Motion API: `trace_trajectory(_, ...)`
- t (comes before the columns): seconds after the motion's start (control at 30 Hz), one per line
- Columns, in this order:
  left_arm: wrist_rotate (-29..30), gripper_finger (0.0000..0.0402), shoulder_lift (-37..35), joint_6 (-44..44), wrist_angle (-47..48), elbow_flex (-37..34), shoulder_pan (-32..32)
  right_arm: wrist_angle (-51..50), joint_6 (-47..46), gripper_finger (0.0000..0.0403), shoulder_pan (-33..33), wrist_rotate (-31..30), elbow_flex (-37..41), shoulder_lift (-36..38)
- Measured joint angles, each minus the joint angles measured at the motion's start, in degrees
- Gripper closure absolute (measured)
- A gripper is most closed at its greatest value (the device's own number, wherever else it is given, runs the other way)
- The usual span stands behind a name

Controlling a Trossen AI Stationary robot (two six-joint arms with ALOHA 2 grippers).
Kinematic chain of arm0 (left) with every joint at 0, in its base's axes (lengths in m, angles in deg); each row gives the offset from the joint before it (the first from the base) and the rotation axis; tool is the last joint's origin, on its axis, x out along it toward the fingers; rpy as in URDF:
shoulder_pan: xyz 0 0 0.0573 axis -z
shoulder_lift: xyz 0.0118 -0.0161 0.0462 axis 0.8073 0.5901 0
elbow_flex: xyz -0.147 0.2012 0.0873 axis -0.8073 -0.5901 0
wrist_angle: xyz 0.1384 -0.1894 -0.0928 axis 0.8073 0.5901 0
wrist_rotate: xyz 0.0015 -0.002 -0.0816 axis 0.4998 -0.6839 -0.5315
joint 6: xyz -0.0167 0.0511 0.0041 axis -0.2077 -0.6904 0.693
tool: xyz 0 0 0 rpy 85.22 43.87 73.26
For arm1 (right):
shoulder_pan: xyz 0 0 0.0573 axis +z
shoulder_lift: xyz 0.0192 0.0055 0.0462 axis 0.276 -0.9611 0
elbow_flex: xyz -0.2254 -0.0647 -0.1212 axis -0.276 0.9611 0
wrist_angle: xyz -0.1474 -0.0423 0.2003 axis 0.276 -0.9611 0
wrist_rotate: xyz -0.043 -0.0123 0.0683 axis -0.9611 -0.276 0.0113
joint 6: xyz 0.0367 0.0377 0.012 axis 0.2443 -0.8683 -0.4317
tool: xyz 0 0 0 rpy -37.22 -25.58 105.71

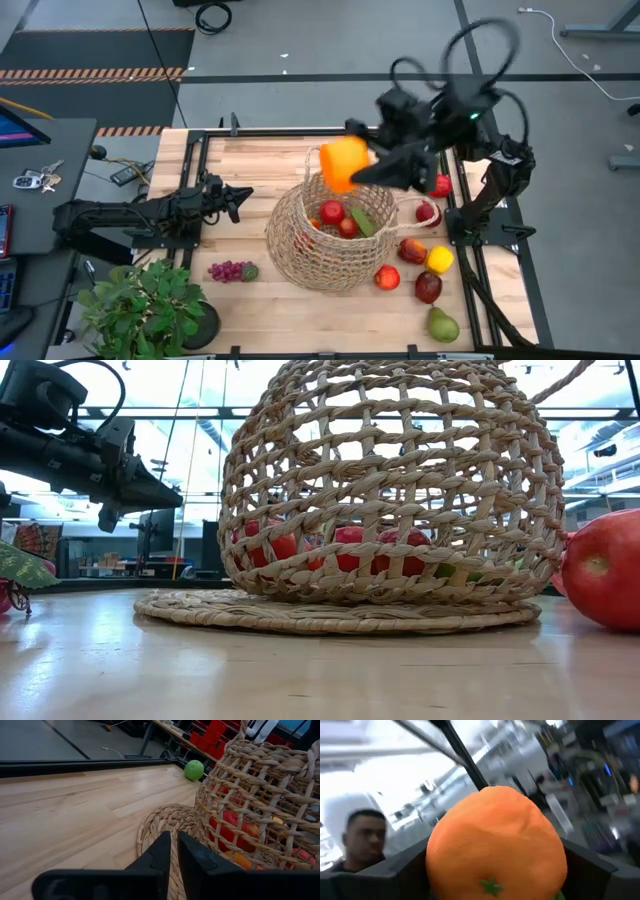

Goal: Build produce basket
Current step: Put the orange into the brown basket

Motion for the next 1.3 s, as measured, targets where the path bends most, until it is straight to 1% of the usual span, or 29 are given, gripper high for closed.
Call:
trace_trajectory(0.13,-0.02,0.0365,0.00,-0.01,-0.07,0.00,0.00,6.21,0.00,0.0058,-0.75,-1.76,-0.26,0.36)
trace_trajectory(0.33,0.00,0.0369,0.00,0.01,-0.02,0.00,-0.02,11.05,0.38,0.0058,-1.27,-5.86,-0.22,0.36)
trace_trajectory(0.5,-0.02,0.0363,0.00,-0.01,-0.02,0.01,-0.01,9.91,1.78,0.0058,-1.89,-12.02,-0.22,0.36)
trace_trajectory(0.63,-0.02,0.0362,0.00,-0.01,-0.02,0.01,-0.01,4.16,4.95,0.0058,-2.35,-21.03,-0.22,0.63)
trace_trajectory(0.73,-0.02,0.0365,0.00,0.01,-0.02,0.00,0.00,-2.08,10.24,0.0058,-2.64,-28.61,-0.16,1.00)
trace_trajectory(0.9,-0.01,0.0369,0.00,-0.01,-0.02,0.00,-0.02,-10.13,23.84,0.0058,-2.41,-38.98,-0.15,1.11)
trace_trajectory(1.1,-0.01,0.0362,0.00,0.01,-0.02,0.01,-0.01,-18.98,40.05,0.0058,-1.30,-52.18,-0.15,0.86)
trace_trajectory(1.3,-0.02,0.0364,0.00,0.00,-0.02,0.00,-0.02,-26.59,50.52,0.0058,-0.91,-62.80,-0.15,0.84)
